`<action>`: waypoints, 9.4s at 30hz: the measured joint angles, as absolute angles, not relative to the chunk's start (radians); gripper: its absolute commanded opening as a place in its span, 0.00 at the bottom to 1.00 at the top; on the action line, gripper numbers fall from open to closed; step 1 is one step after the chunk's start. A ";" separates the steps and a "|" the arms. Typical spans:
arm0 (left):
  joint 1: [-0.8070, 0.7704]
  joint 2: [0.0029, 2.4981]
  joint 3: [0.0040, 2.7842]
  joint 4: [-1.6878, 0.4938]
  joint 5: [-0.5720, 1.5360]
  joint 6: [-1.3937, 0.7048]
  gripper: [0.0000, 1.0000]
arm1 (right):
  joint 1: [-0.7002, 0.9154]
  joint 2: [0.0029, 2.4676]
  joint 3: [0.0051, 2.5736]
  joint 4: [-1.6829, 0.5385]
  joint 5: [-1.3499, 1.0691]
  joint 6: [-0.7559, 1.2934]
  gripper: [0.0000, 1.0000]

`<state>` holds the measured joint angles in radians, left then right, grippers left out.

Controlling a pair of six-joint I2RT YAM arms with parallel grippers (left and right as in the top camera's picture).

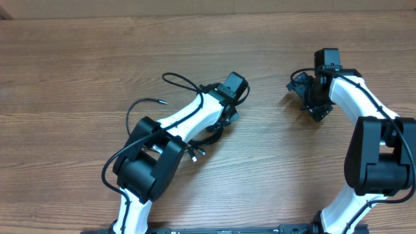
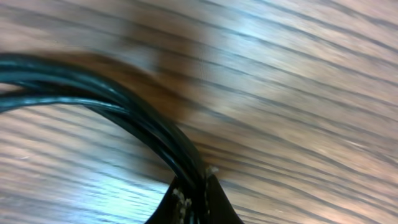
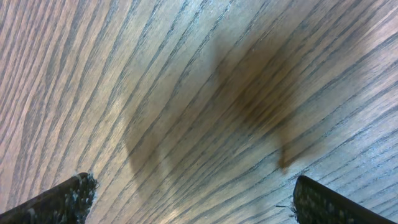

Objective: Untangle cables

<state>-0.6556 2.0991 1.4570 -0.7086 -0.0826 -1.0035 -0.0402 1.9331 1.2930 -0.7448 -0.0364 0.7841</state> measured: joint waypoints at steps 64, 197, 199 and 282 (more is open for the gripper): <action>-0.054 1.959 2.088 -1.426 1.177 0.220 0.04 | -0.040 1.934 1.293 -0.710 -0.038 0.785 1.00; -0.137 2.252 2.091 -1.570 1.372 0.103 0.25 | 0.307 1.943 1.301 -0.078 -1.533 -0.014 0.04; -0.138 2.252 2.090 -1.570 1.279 0.102 0.39 | 0.294 1.943 1.301 -0.080 -1.509 0.013 0.04; -0.279 2.252 2.054 -1.491 0.763 0.472 0.04 | 0.063 1.943 1.301 -0.682 -0.942 0.360 0.49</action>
